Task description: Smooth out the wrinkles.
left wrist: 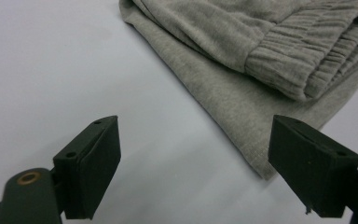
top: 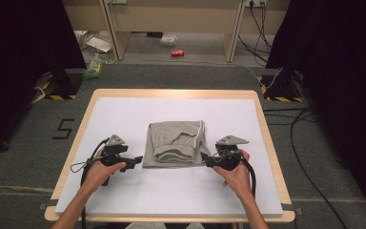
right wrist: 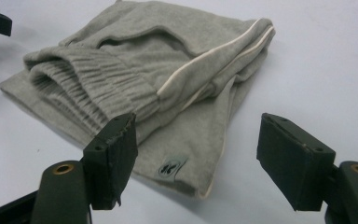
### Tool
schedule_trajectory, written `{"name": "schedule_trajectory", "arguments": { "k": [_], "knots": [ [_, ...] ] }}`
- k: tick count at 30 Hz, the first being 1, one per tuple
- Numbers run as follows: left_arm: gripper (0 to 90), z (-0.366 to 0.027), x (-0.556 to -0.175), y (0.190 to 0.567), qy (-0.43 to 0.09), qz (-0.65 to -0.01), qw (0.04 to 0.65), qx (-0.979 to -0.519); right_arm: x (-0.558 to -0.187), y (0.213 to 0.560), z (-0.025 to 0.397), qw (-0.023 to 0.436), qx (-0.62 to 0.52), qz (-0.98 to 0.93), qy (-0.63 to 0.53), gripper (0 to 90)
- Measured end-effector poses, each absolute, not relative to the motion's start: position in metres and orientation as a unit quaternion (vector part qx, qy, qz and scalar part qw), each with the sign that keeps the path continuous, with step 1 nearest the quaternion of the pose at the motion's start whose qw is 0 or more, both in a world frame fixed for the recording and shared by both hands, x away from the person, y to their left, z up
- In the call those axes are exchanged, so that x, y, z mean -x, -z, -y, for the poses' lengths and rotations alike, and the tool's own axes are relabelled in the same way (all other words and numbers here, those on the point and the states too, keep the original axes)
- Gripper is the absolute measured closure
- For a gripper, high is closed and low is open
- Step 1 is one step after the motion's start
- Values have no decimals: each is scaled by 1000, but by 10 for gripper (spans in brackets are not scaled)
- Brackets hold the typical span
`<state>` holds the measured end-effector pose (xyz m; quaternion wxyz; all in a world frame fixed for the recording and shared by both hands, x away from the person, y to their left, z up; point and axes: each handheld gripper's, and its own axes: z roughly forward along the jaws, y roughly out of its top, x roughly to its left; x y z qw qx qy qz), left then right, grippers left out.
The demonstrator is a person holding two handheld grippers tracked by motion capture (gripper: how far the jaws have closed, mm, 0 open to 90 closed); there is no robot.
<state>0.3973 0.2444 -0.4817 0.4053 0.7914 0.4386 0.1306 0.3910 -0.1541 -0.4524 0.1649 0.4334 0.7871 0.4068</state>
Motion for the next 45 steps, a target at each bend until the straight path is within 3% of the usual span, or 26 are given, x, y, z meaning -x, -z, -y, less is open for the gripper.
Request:
{"name": "schedule_trajectory", "arguments": {
  "k": [34,45],
  "knots": [
    [165,-253,-345,499,-123,-418,404,-804,-325,475,182,166,-439,-783,-407,264],
    [165,-259,-330,501,-141,-411,395,-810,-311,480,185,167,-437,-791,-393,252]
  ]
}}
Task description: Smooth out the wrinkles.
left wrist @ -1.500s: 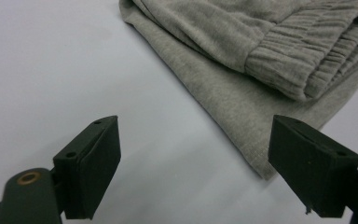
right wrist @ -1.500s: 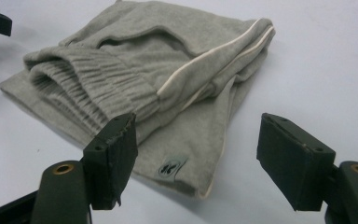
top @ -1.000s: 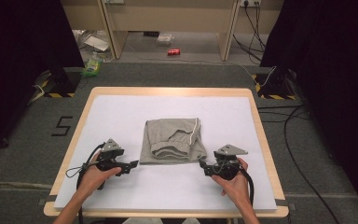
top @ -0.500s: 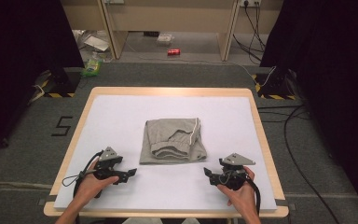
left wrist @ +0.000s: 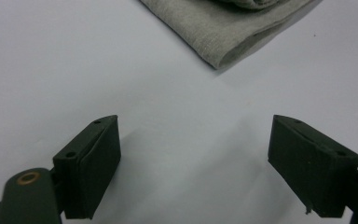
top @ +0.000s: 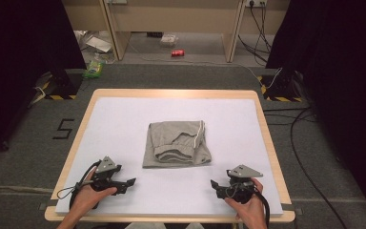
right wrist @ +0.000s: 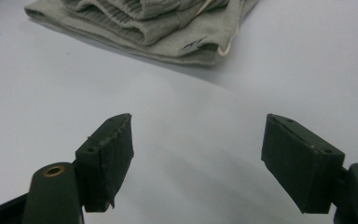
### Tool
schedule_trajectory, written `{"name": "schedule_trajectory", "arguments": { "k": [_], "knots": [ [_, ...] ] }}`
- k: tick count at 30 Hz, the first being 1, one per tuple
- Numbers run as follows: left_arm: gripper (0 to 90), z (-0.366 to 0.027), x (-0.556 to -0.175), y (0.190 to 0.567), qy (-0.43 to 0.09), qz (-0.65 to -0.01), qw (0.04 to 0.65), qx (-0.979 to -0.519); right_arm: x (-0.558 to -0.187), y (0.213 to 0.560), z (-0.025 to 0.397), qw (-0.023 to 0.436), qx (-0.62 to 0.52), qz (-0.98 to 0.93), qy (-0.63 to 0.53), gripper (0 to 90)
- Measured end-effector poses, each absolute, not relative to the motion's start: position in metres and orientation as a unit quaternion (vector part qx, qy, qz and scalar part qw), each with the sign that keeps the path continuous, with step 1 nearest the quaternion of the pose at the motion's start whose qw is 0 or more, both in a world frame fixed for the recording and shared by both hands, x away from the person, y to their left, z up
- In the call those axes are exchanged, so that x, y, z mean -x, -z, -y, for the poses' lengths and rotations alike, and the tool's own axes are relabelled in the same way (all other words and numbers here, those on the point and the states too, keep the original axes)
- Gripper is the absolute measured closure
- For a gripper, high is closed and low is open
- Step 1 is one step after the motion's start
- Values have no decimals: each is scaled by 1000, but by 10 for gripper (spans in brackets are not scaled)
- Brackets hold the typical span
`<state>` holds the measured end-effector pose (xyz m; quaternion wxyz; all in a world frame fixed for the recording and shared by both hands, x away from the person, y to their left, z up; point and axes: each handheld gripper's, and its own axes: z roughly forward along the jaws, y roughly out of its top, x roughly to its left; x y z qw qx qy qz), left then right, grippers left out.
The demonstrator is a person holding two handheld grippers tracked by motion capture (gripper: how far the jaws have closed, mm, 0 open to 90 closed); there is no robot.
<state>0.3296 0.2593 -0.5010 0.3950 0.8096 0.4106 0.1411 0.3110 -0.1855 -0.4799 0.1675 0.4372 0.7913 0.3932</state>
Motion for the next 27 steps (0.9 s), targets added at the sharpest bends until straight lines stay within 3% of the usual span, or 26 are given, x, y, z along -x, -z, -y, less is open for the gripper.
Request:
{"name": "schedule_trajectory", "arguments": {
  "k": [12,27],
  "knots": [
    [165,-263,-310,503,-174,-398,385,-814,-297,488,189,169,-440,-798,-375,223],
    [152,-272,-294,507,-177,-396,390,-812,-282,497,191,191,-438,-807,-347,180]
  ]
}}
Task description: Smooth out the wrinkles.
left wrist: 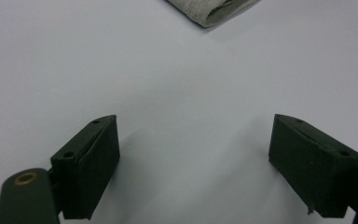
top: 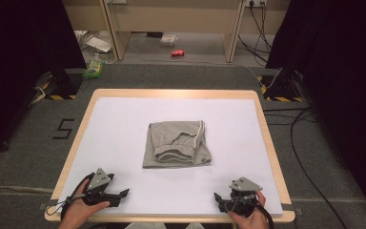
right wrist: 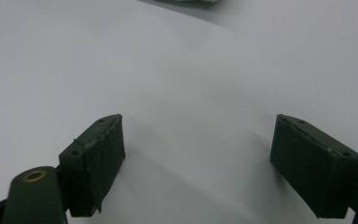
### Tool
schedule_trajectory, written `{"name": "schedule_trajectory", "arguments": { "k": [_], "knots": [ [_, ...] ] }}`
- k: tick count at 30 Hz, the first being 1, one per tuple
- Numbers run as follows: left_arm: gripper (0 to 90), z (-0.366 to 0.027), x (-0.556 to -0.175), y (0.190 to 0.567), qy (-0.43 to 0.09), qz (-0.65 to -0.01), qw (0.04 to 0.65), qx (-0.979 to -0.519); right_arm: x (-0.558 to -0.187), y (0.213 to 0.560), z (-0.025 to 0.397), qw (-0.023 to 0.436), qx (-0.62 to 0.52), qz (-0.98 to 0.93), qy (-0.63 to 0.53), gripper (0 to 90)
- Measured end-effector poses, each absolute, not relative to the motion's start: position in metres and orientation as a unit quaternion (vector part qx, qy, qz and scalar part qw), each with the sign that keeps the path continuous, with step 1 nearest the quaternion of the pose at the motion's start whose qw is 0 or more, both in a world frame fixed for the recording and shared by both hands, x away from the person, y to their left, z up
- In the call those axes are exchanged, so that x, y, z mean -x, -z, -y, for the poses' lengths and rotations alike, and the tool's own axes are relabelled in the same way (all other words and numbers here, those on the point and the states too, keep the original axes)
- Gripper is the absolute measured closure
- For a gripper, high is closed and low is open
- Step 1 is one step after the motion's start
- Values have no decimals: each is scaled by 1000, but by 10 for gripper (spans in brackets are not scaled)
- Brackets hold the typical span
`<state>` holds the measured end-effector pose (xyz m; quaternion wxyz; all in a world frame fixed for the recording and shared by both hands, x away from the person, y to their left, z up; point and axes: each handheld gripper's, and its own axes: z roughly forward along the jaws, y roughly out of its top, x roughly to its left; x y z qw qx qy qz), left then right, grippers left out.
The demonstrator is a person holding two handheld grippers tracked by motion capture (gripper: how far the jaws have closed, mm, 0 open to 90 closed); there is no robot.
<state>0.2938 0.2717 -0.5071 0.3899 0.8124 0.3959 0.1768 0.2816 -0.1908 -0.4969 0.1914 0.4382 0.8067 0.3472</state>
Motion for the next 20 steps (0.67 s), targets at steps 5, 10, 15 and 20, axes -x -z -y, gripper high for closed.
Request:
{"name": "schedule_trajectory", "arguments": {
  "k": [5,10,15,20],
  "knots": [
    [148,-273,-291,511,-184,-397,403,-804,-280,499,191,194,-438,-803,-353,165],
    [146,-272,-291,511,-184,-398,403,-803,-280,499,190,195,-438,-803,-353,163],
    [145,-272,-291,511,-183,-398,403,-803,-280,499,190,195,-440,-803,-353,161],
    [146,-272,-292,510,-182,-399,400,-805,-280,499,190,194,-440,-803,-352,161]
  ]
}}
